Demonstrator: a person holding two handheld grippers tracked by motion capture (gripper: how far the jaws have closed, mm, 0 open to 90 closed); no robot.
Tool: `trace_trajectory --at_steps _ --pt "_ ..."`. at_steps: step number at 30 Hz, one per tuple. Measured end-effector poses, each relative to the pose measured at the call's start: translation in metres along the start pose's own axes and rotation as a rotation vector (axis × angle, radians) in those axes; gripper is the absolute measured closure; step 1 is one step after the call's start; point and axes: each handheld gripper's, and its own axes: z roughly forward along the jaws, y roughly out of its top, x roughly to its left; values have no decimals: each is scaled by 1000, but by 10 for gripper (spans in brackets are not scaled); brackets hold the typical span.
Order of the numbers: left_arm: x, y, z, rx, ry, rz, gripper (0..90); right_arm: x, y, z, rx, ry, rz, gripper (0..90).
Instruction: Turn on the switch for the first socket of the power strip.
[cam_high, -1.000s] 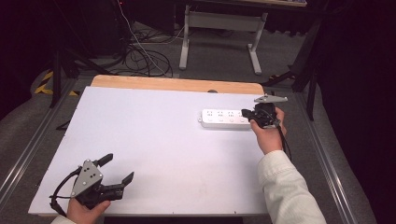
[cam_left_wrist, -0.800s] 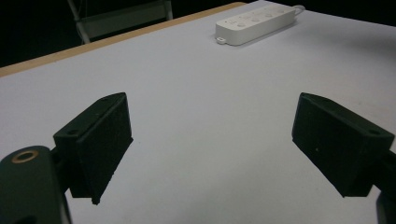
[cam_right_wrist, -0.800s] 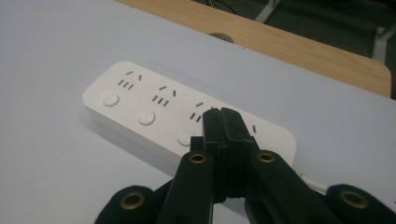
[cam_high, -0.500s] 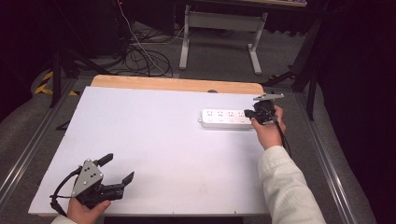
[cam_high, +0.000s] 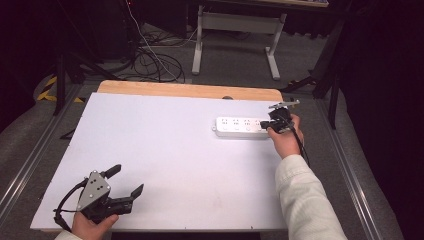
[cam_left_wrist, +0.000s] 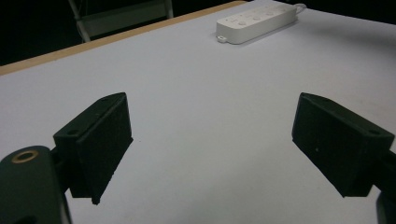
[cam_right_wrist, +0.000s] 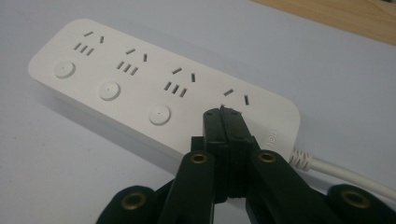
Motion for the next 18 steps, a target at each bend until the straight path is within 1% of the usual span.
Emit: trace_trajectory --at_steps 4,12,15,18 --pt "0 0 0 0 0 1 126 0 0 4 16 0 5 900" --pt "1 0 0 2 0 5 126 -1 0 12 31 -3 1 900" --pt "1 0 0 0 0 -3 126 0 0 14 33 -3 -1 900" --pt "1 0 0 0 0 -2 126 1 0 15 36 -2 -3 900"
